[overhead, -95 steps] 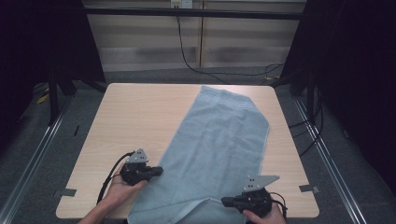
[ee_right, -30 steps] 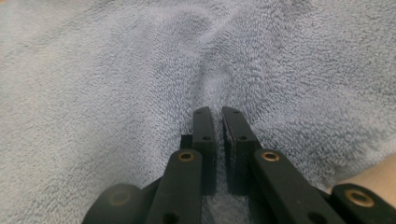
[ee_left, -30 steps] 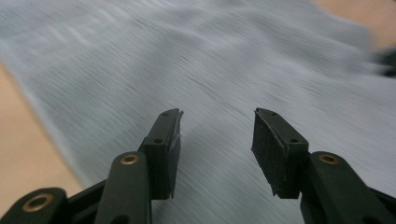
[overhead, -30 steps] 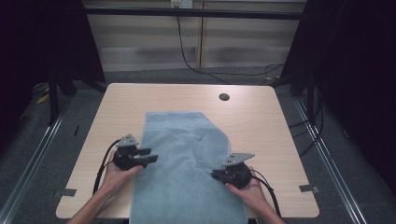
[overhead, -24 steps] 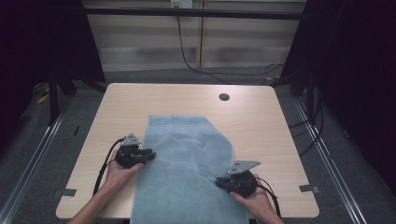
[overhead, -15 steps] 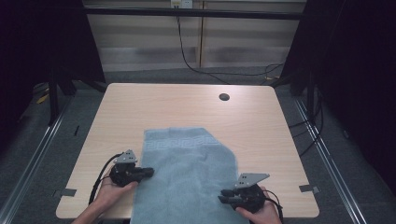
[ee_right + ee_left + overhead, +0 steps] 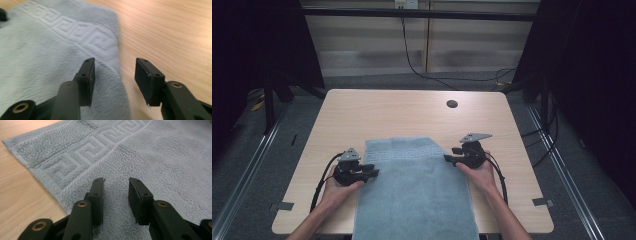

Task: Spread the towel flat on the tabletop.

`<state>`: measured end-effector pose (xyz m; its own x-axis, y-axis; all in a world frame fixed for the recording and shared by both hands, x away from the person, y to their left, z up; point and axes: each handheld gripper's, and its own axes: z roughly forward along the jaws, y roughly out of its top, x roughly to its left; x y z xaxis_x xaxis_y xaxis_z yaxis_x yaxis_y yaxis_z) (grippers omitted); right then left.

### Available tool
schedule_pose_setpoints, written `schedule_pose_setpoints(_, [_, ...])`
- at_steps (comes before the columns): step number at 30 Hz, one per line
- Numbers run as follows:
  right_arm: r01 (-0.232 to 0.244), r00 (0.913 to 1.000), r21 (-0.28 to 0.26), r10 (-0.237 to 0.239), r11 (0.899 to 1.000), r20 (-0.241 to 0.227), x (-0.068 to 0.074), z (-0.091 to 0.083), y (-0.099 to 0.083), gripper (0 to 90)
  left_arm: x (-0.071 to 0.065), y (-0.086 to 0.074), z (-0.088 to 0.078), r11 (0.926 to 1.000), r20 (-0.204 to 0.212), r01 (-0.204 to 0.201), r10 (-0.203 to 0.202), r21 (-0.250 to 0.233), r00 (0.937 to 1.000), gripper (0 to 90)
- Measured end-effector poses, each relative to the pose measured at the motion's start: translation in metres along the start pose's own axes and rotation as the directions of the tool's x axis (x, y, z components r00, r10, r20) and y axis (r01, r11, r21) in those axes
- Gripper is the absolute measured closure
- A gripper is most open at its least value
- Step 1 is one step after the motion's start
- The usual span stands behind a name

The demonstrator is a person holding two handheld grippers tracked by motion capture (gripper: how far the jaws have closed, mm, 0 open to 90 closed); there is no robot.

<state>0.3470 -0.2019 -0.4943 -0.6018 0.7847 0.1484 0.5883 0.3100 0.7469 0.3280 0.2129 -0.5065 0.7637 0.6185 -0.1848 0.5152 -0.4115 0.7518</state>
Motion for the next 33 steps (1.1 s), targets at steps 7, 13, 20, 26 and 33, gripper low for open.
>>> schedule_pose_setpoints(7, [0.055,0.9978,-0.069,-0.057,0.996,-0.034,0.022,-0.014,0.005,86.0,-0.007,-0.006,-0.006,1.0,0.023,-0.001,0.001,0.003,0.9997,64.0])
schedule_pose_setpoints(13, [0.183,0.9686,-0.094,-0.195,0.979,-0.154,0.078,-0.034,0.0,84.9,-0.016,-0.01,-0.01,0.9999,0.044,-0.003,0.003,0.017,0.999,61.8])
schedule_pose_setpoints(20, [0.234,0.9474,0.026,-0.222,0.972,-0.231,0.111,-0.013,-0.037,79.2,-0.018,-0.006,-0.012,1.0,0.062,0.003,-0.003,-0.001,0.9981,59.0])
schedule_pose_setpoints(26, [0.191,0.9564,-0.03,-0.193,0.981,-0.22,0.103,-0.021,-0.025,65.6,-0.012,-0.007,-0.007,0.9999,0.033,0.007,-0.007,0.009,0.9994,59.7])
schedule_pose_setpoints(33, [0.133,0.9772,-0.064,-0.142,0.989,-0.158,0.075,-0.009,-0.001,43.6,-0.011,-0.007,-0.006,1.0,0.037,0.002,-0.002,0.007,0.9993,59.7])
